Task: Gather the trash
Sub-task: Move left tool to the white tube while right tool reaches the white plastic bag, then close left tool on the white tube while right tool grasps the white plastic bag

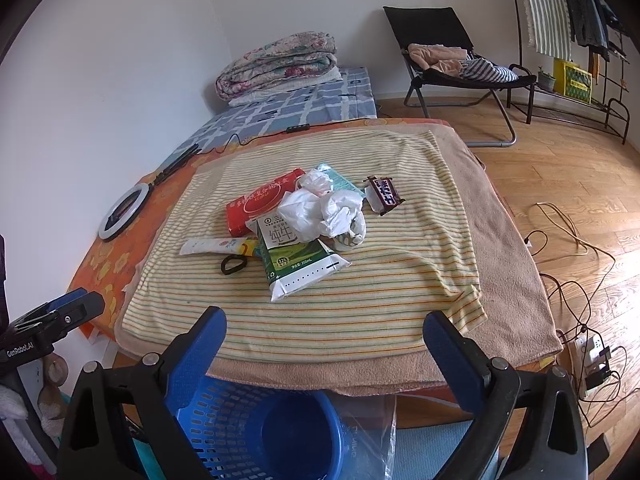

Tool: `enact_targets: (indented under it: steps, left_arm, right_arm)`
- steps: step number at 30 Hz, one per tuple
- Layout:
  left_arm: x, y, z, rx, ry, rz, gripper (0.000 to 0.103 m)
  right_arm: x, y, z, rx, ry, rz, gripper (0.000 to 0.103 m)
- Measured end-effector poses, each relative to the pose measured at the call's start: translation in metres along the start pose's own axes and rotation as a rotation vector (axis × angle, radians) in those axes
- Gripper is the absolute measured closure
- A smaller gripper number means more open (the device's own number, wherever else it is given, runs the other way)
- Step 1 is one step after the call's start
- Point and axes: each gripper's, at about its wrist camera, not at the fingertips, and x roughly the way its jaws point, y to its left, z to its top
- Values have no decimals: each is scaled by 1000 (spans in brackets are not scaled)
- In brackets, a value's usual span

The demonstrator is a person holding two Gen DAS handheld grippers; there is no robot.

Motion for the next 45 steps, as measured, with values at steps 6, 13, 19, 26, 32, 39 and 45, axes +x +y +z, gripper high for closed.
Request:
enact_targets:
  steps: [6,13,19,26,32,39,45]
  left_arm:
    - [28,12,26,24,35,-18,7]
    - [69,16,76,94,63,-51,14]
    - [136,34,110,72,177,-95,30]
    - [194,59,125,27,254,-95,34]
    - [223,63,119,47,332,-118,42]
    - [224,67,102,57,375,-160,45]
    - [201,71,77,63,413,-234,45]
  right_arm:
    - [27,-14,24,35,39,30,5]
    - [58,-21,47,38,70,38,5]
    - [81,-30,61,57,95,33,5]
    - [103,-33,74,52,111,26,5]
    - [124,-33,83,51,121,32,5]
    - [152,-32,92,56,153,43,5]
    - [170,-34,94,73,179,47,9]
